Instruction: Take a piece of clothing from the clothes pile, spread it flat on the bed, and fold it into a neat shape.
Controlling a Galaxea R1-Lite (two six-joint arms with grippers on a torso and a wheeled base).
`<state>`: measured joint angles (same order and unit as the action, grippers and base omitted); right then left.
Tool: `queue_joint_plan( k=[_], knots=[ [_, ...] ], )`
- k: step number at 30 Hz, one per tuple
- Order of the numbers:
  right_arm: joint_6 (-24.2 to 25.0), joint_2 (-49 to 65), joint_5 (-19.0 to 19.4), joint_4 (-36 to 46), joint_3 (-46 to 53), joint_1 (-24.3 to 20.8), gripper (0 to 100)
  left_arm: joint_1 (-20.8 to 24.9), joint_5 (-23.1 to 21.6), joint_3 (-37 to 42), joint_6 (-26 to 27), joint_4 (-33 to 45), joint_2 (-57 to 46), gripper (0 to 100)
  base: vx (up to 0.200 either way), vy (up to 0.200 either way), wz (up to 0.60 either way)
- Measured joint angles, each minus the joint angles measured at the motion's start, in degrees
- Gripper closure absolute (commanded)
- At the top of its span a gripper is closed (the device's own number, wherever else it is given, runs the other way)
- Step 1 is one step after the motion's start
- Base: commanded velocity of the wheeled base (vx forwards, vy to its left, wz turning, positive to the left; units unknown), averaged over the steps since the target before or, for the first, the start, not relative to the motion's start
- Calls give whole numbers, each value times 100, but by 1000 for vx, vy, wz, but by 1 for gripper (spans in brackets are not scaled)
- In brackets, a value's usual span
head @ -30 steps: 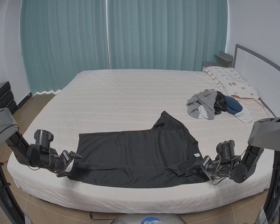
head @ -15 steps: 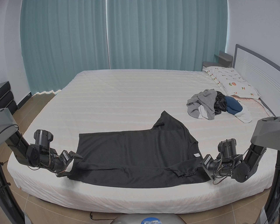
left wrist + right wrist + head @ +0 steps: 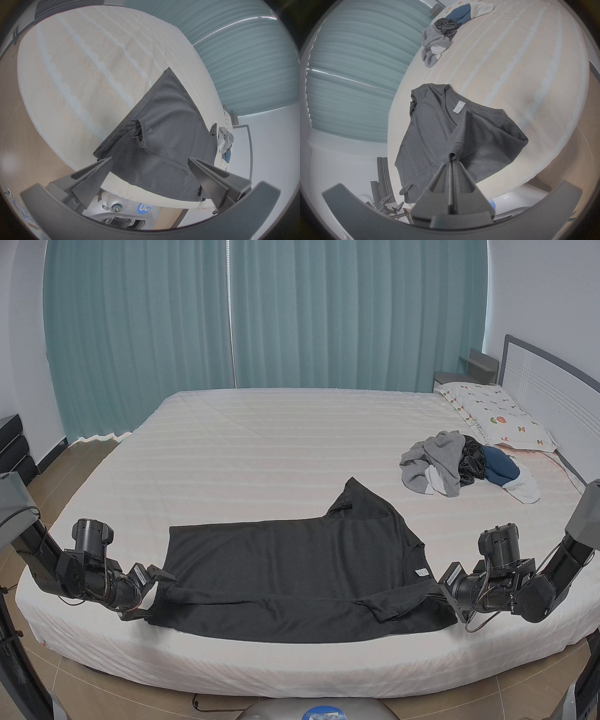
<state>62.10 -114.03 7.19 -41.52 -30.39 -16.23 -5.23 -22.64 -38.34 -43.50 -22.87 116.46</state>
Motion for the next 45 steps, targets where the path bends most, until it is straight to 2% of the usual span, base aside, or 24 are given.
queue_joint_plan(
  k=[13,19,20,28,45],
  knots=[
    [-41,221,82,44,411,-78,100,-2,0,30,9,-15,33,0,0,0,0],
    [-299,163,128,35,591,-61,100,-2,6,37,20,-12,57,0,0,0,0],
    [-334,133,128,22,600,-56,0,-2,6,37,20,-12,60,0,0,0,0],
    [-774,-187,110,-18,569,-23,0,0,6,37,20,-12,71,0,0,0,0],
    [-777,-179,123,-57,-65,184,0,16,45,20,39,-34,-61,0,0,0,0]
  ],
)
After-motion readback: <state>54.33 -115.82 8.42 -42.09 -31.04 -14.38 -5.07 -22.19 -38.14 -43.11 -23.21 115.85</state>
